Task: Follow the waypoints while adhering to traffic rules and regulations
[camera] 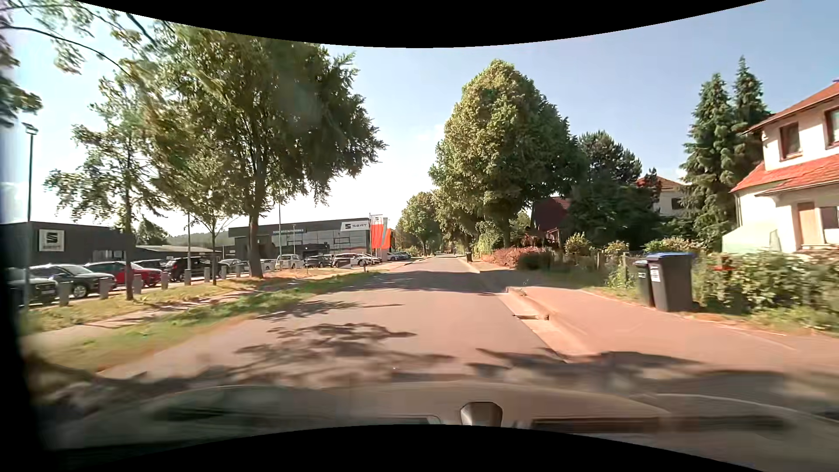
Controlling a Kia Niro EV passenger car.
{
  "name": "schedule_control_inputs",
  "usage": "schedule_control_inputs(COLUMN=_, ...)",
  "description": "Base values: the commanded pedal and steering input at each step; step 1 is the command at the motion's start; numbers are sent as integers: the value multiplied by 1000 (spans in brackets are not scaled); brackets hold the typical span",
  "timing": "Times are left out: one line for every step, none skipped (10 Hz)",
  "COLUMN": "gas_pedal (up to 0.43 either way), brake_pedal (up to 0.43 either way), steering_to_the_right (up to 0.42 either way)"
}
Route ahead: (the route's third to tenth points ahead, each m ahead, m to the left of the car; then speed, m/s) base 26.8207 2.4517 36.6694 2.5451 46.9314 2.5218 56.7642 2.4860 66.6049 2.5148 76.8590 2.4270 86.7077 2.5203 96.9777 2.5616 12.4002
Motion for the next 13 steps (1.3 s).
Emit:
schedule_control_inputs(gas_pedal=189, brake_pedal=6, steering_to_the_right=2)
schedule_control_inputs(gas_pedal=189, brake_pedal=6, steering_to_the_right=1)
schedule_control_inputs(gas_pedal=189, brake_pedal=6, steering_to_the_right=1)
schedule_control_inputs(gas_pedal=189, brake_pedal=6, steering_to_the_right=0)
schedule_control_inputs(gas_pedal=189, brake_pedal=6, steering_to_the_right=0)
schedule_control_inputs(gas_pedal=189, brake_pedal=6, steering_to_the_right=0)
schedule_control_inputs(gas_pedal=189, brake_pedal=6, steering_to_the_right=0)
schedule_control_inputs(gas_pedal=189, brake_pedal=6, steering_to_the_right=0)
schedule_control_inputs(gas_pedal=189, brake_pedal=6, steering_to_the_right=0)
schedule_control_inputs(gas_pedal=189, brake_pedal=6, steering_to_the_right=0)
schedule_control_inputs(gas_pedal=189, brake_pedal=6, steering_to_the_right=0)
schedule_control_inputs(gas_pedal=177, brake_pedal=6, steering_to_the_right=0)
schedule_control_inputs(gas_pedal=177, brake_pedal=6, steering_to_the_right=0)
